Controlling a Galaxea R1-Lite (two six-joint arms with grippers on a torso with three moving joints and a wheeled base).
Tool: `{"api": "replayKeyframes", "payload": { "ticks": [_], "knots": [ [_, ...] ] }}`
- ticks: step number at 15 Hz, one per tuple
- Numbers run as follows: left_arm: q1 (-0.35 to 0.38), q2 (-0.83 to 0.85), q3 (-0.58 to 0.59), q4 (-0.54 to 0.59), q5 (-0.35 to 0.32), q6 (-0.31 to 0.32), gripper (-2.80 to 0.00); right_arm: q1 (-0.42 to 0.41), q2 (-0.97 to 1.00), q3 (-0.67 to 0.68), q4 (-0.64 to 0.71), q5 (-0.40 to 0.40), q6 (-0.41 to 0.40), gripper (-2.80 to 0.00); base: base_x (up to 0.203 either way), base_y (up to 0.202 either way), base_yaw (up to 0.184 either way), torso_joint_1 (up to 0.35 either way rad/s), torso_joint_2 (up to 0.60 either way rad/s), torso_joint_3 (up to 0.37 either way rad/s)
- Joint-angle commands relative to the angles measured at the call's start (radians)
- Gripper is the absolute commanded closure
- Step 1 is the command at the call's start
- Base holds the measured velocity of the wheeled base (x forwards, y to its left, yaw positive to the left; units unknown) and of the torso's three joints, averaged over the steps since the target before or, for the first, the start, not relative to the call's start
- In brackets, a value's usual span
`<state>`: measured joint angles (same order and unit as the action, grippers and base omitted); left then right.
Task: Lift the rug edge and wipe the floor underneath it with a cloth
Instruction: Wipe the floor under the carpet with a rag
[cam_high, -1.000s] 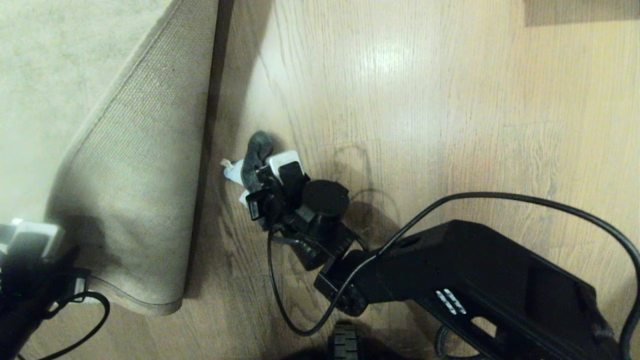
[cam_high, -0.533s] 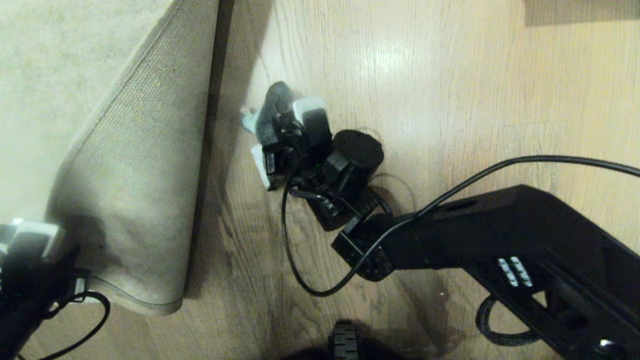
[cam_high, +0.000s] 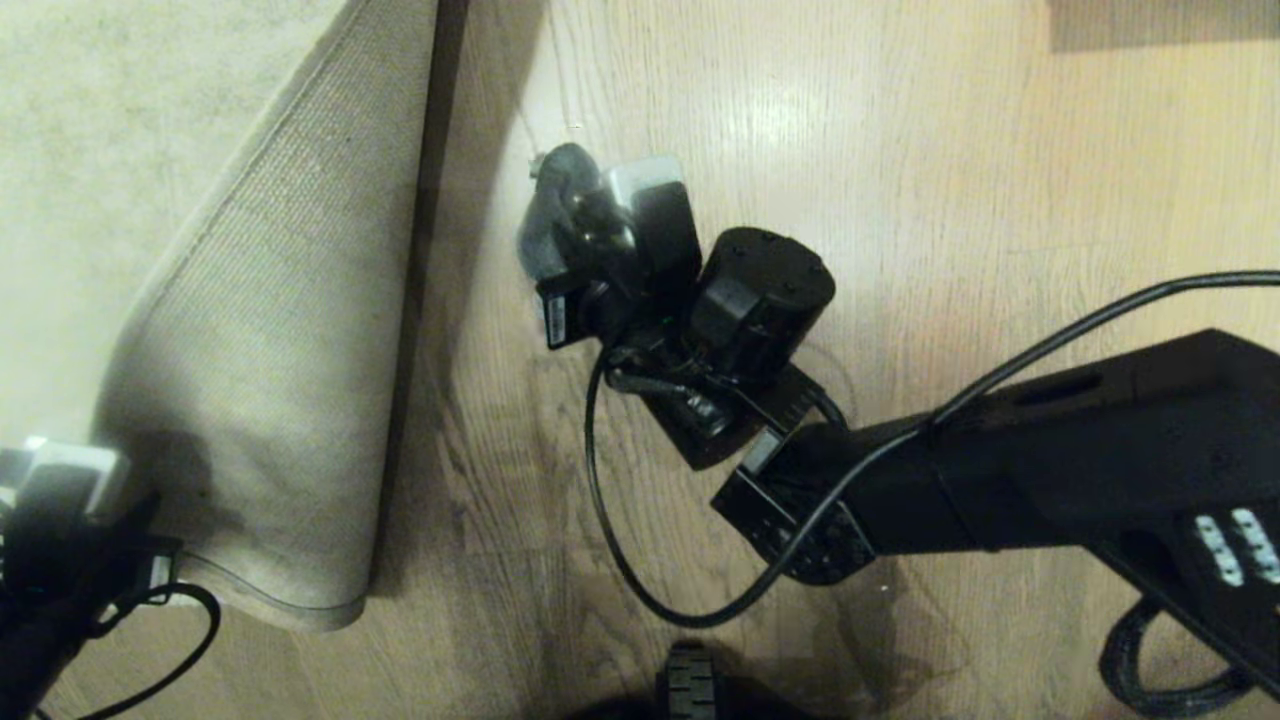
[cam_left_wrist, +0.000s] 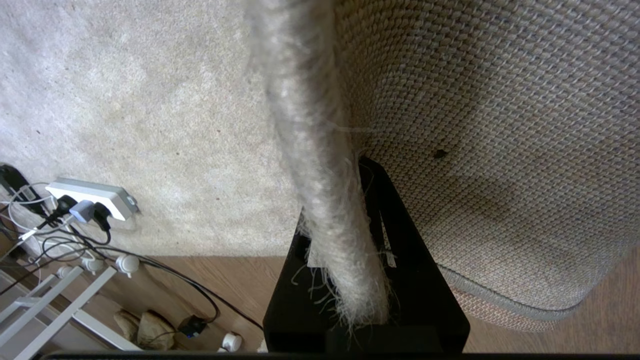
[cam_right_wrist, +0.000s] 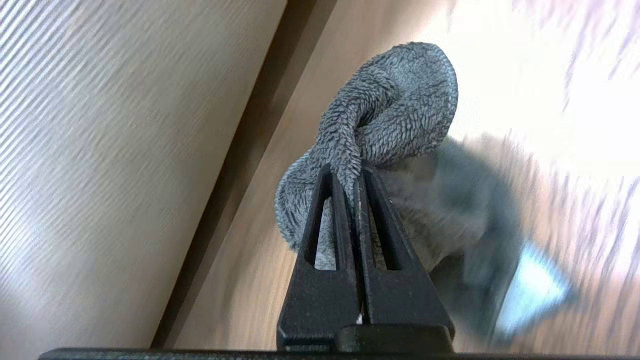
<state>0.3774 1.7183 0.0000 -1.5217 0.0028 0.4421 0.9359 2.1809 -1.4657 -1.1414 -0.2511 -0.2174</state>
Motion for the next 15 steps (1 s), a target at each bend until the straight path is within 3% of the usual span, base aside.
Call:
{"api": "replayKeyframes", "payload": {
  "ticks": [1, 4, 8, 11, 15],
  "knots": [
    [0.001, 0.002, 0.0, -0.034, 0.0, 0.003, 0.0, 0.057, -0.046, 0.162, -0.036, 0.0, 0.006, 0.0, 0.0, 0.0, 0.0, 0.0, 0.0, 0.0],
    [0.001, 0.009, 0.0, -0.034, 0.0, 0.003, 0.0, 0.156, 0.025, 0.305, -0.071, -0.001, 0.043, 0.0, 0.0, 0.0, 0.0, 0.0, 0.0, 0.0],
    [0.001, 0.009, 0.0, -0.034, 0.002, 0.003, 0.0, 0.174, 0.198, 0.22, -0.089, -0.002, 0.063, 0.0, 0.0, 0.0, 0.0, 0.0, 0.0, 0.0],
    [0.0, 0.009, 0.0, -0.034, 0.002, 0.004, 0.0, 0.136, 0.287, 0.068, -0.109, -0.003, 0.064, 0.0, 0.0, 0.0, 0.0, 0.0, 0.0, 0.0],
    [0.0, 0.007, 0.0, -0.034, 0.002, 0.007, 0.0, 0.011, 0.312, -0.093, -0.119, -0.004, 0.054, 0.0, 0.0, 0.0, 0.0, 0.0, 0.0, 0.0]
  ]
}}
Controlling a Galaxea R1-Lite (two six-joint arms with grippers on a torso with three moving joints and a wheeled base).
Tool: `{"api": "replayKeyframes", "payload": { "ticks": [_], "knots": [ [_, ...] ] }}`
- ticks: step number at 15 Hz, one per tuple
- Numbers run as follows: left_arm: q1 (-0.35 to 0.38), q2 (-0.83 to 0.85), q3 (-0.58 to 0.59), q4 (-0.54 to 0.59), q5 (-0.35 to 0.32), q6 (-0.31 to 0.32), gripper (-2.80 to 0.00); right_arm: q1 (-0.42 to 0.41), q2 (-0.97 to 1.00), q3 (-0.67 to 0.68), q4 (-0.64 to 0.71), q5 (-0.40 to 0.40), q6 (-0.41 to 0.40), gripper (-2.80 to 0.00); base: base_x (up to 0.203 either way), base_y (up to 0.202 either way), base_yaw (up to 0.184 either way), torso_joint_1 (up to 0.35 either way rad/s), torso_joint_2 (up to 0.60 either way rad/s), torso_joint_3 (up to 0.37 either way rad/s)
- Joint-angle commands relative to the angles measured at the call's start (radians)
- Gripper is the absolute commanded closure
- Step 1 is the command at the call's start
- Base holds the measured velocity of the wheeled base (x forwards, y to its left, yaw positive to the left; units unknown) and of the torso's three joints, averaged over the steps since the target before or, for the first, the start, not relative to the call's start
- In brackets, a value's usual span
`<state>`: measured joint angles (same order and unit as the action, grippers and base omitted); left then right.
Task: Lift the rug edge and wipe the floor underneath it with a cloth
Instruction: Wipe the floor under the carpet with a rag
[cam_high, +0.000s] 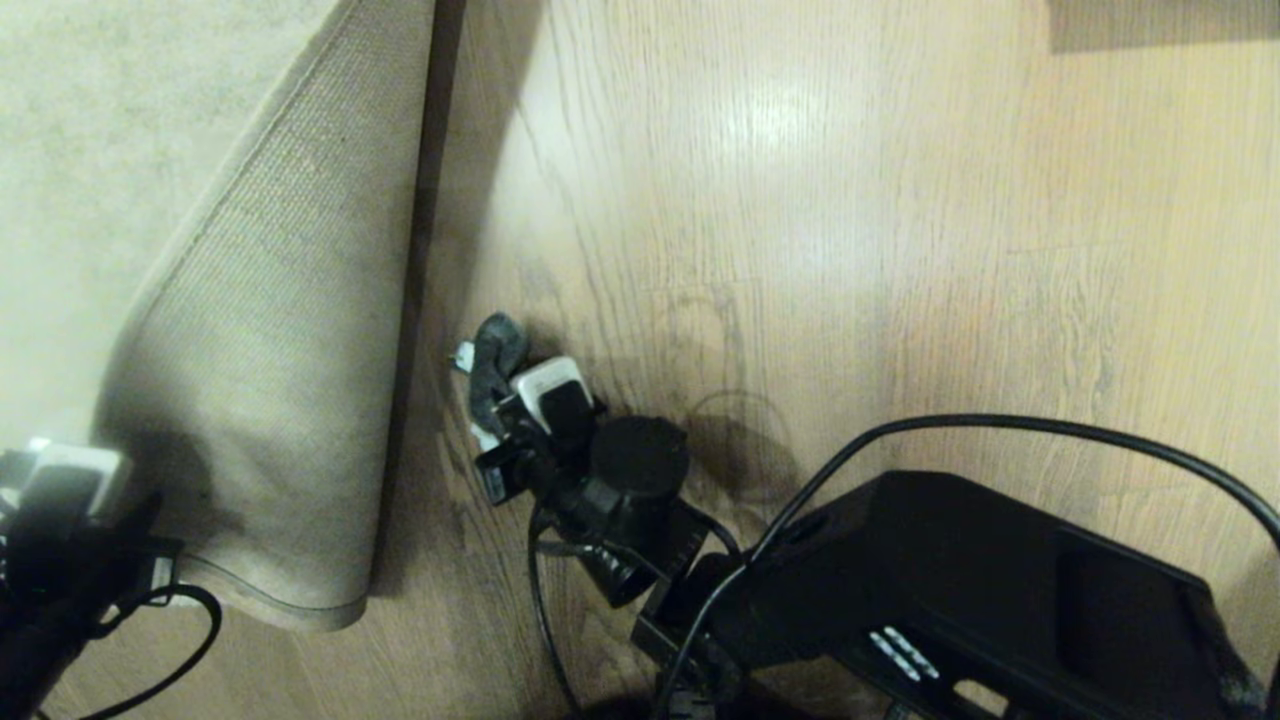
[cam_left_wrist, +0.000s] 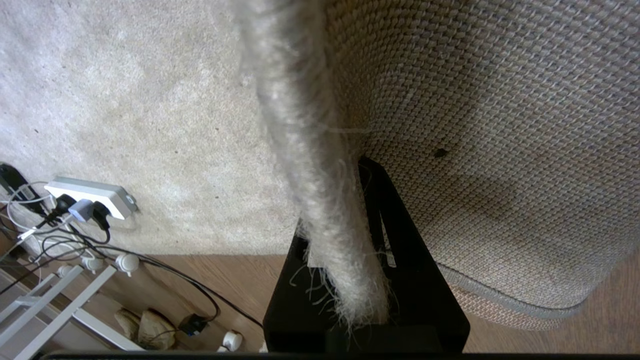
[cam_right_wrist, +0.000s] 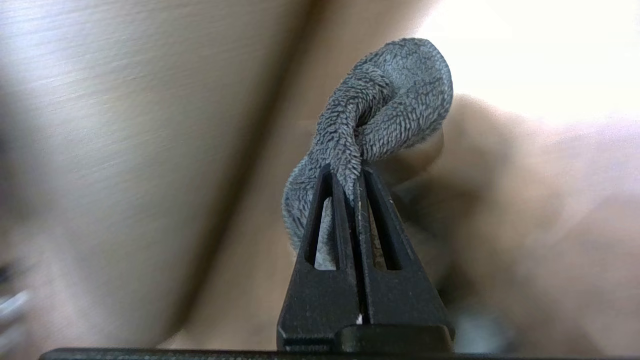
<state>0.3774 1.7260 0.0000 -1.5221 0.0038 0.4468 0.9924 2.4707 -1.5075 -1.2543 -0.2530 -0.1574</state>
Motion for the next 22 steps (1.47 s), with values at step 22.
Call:
{"api": "replayKeyframes", "payload": {
  "ticks": [22],
  "knots": [
    [-0.002, 0.018, 0.0, -0.033, -0.001, 0.003, 0.0, 0.122, -0.404, 0.435, 0.049, 0.0, -0.051, 0.0, 0.0, 0.0, 0.0, 0.0, 0.0, 0.0]
  ]
}}
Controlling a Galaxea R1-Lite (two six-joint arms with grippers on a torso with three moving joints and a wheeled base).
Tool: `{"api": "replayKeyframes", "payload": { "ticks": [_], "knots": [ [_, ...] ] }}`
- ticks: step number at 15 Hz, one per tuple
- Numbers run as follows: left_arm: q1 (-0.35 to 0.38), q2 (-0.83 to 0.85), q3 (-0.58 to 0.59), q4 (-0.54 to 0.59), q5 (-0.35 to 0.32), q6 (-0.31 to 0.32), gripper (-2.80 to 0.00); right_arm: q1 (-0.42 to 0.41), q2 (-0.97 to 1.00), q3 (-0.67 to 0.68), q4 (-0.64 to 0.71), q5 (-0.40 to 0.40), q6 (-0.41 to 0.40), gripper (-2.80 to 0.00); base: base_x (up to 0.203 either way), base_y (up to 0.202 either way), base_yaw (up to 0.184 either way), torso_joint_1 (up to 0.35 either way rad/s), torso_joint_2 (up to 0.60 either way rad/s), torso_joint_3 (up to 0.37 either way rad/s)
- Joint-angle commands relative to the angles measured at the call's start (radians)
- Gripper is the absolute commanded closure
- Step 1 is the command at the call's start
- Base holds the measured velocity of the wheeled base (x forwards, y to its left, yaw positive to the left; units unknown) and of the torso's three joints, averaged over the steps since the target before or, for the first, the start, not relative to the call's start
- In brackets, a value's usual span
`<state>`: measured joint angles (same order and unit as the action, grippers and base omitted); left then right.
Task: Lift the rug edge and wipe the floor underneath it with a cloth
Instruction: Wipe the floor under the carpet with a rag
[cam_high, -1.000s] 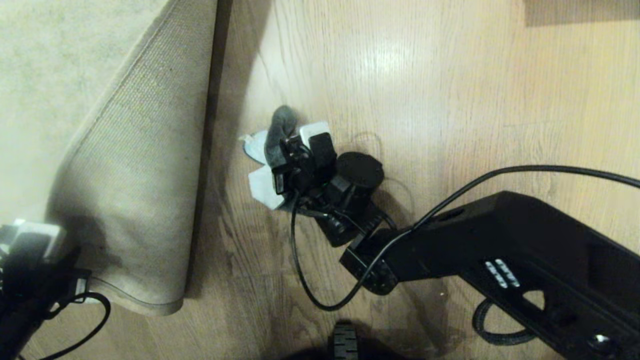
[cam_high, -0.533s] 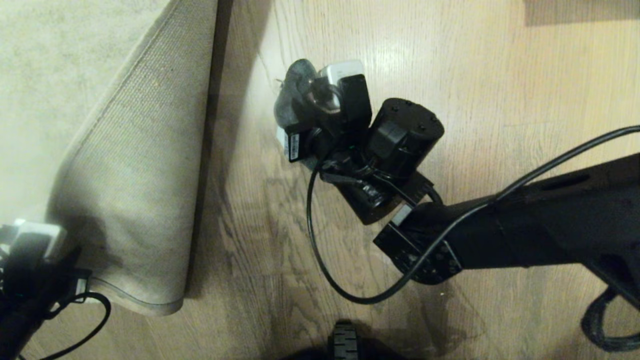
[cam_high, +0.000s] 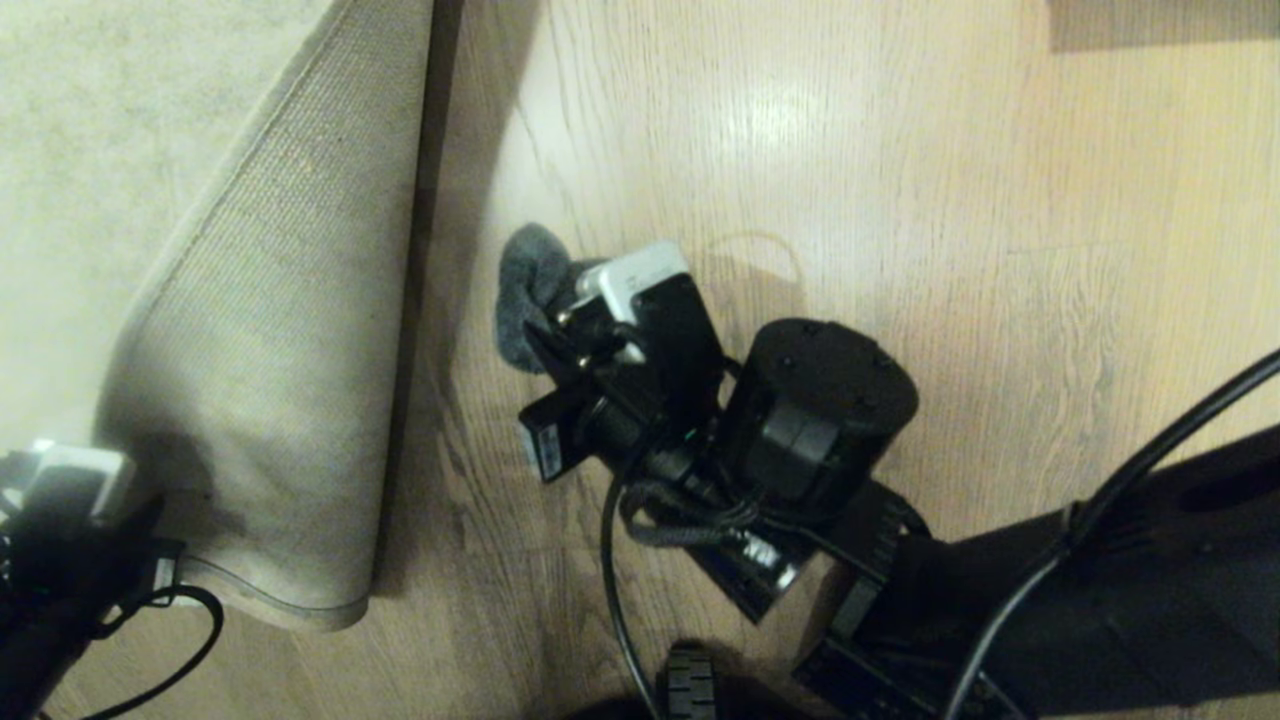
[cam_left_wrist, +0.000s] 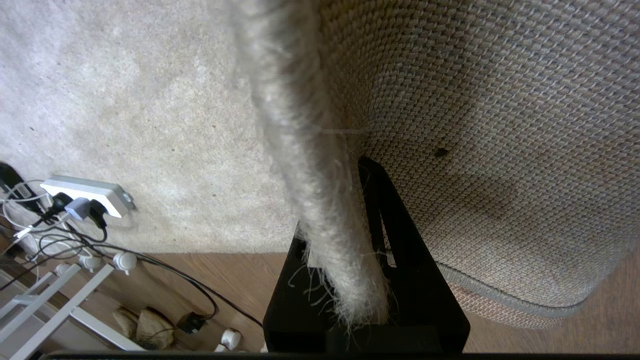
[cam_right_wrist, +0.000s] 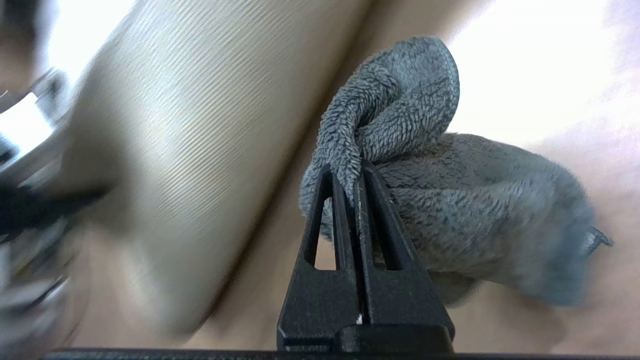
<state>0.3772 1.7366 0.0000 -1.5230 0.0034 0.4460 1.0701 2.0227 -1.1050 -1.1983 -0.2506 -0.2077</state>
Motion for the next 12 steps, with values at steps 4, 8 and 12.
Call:
{"api": "replayKeyframes", "payload": {
  "ticks": [4, 8, 12],
  "knots": [
    [-0.02, 0.008, 0.0, -0.032, 0.001, 0.002, 0.0, 0.099, 0.224, 0.021, -0.021, -0.003, -0.001, 0.0, 0.0, 0.0, 0.0, 0.0, 0.0, 0.0],
    [-0.02, 0.008, 0.0, -0.032, 0.001, 0.0, 0.0, 0.081, 0.395, -0.208, -0.035, -0.012, -0.001, 0.0, 0.0, 0.0, 0.0, 0.0, 0.0, 0.0],
    [-0.02, 0.015, 0.0, -0.032, 0.001, 0.0, 0.0, -0.009, 0.513, -0.432, -0.045, -0.009, 0.0, 0.0, 0.0, 0.0, 0.0, 0.0, 0.0, 0.0]
  ]
}}
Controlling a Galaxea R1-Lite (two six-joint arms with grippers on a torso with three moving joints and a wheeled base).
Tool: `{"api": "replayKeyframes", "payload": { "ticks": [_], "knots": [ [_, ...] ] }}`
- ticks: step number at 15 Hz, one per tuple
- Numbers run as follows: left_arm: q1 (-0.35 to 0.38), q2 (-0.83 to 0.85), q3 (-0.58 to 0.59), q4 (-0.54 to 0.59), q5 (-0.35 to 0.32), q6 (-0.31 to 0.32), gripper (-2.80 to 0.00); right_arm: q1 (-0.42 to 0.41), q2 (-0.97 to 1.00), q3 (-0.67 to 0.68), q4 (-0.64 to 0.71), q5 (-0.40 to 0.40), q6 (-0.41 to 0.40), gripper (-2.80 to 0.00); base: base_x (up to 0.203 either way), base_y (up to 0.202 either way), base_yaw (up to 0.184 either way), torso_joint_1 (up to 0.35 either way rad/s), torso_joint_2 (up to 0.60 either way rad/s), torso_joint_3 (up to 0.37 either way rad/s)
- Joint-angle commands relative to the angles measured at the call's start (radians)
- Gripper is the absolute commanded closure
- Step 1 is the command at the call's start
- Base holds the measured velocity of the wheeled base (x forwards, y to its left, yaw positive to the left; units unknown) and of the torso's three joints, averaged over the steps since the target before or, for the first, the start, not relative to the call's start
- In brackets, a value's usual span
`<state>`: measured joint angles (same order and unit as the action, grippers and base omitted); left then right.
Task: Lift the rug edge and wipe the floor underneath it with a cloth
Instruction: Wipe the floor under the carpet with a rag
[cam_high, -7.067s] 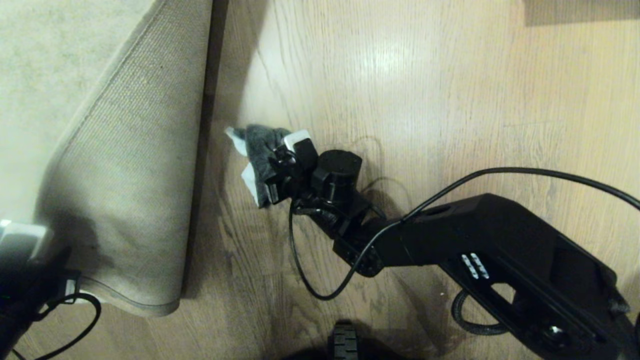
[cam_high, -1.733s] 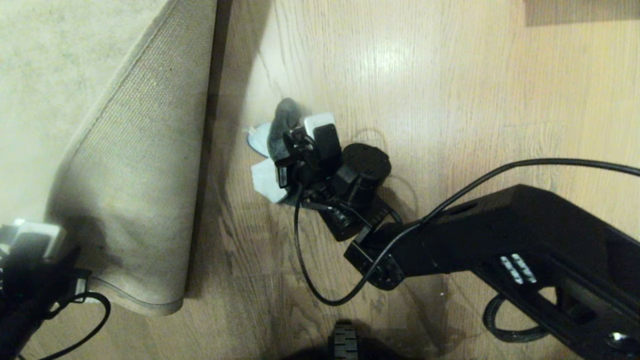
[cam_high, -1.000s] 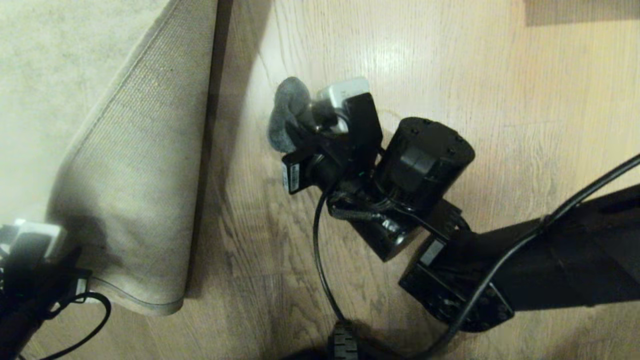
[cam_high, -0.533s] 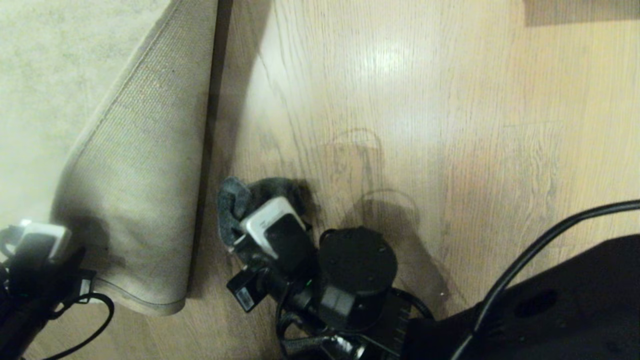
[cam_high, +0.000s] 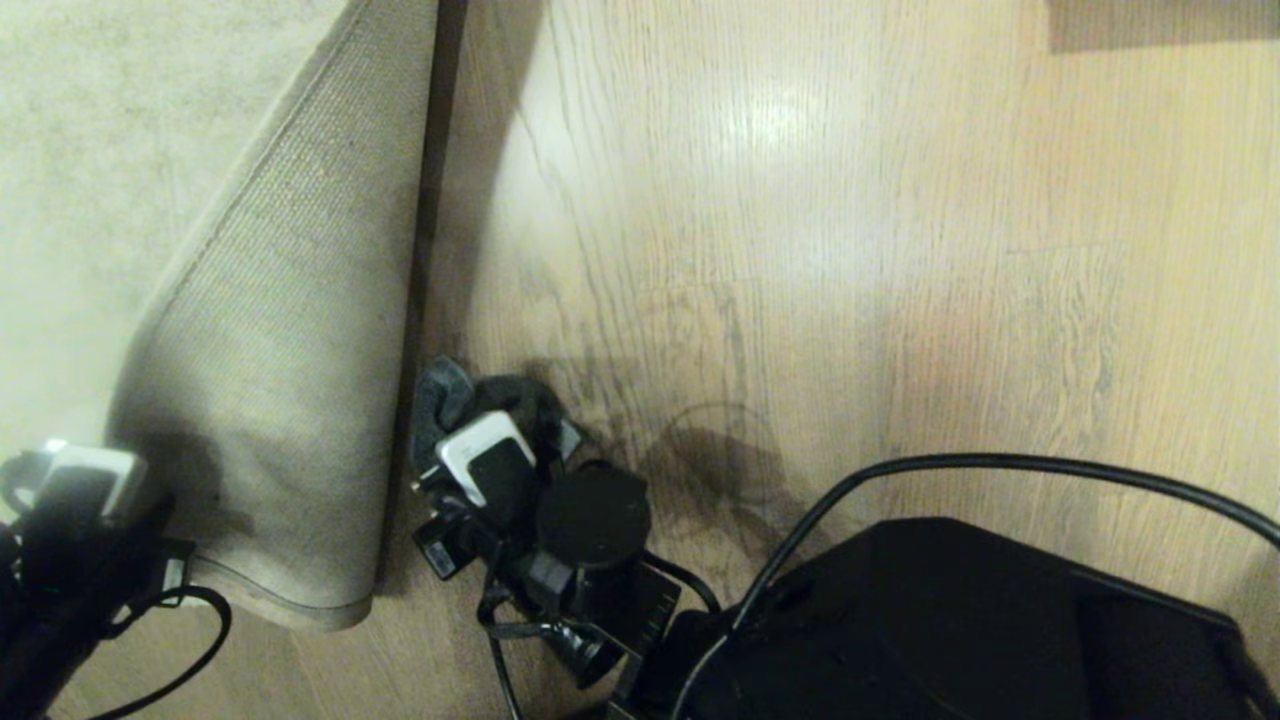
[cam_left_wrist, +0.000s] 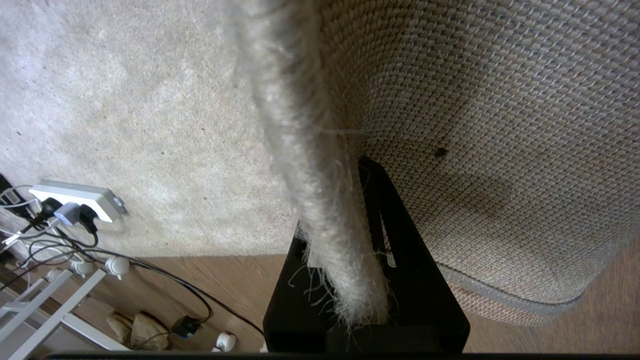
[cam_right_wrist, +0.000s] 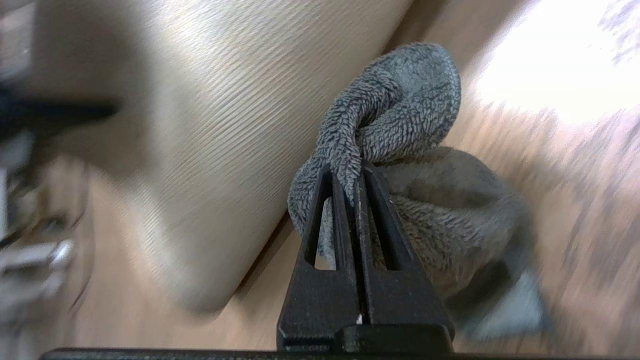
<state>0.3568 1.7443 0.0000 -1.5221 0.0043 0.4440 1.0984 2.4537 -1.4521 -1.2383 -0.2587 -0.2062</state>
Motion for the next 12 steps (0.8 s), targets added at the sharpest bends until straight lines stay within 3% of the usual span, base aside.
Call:
{"api": "replayKeyframes", "payload": {
  "ticks": [1, 7, 12],
  "knots": [
    [0.0, 0.009, 0.0, -0.033, 0.0, 0.002, 0.0, -0.066, 0.095, -0.139, -0.001, 0.0, -0.002, 0.0, 0.0, 0.0, 0.0, 0.0, 0.0, 0.0],
    [-0.001, 0.017, 0.0, -0.033, 0.0, 0.002, 0.0, -0.2, 0.017, -0.402, 0.138, -0.004, -0.03, 0.0, 0.0, 0.0, 0.0, 0.0, 0.0, 0.0],
    [-0.001, 0.018, 0.0, -0.035, -0.001, 0.001, 0.0, -0.204, -0.111, -0.425, 0.187, -0.004, -0.072, 0.0, 0.0, 0.0, 0.0, 0.0, 0.0, 0.0]
  ]
}}
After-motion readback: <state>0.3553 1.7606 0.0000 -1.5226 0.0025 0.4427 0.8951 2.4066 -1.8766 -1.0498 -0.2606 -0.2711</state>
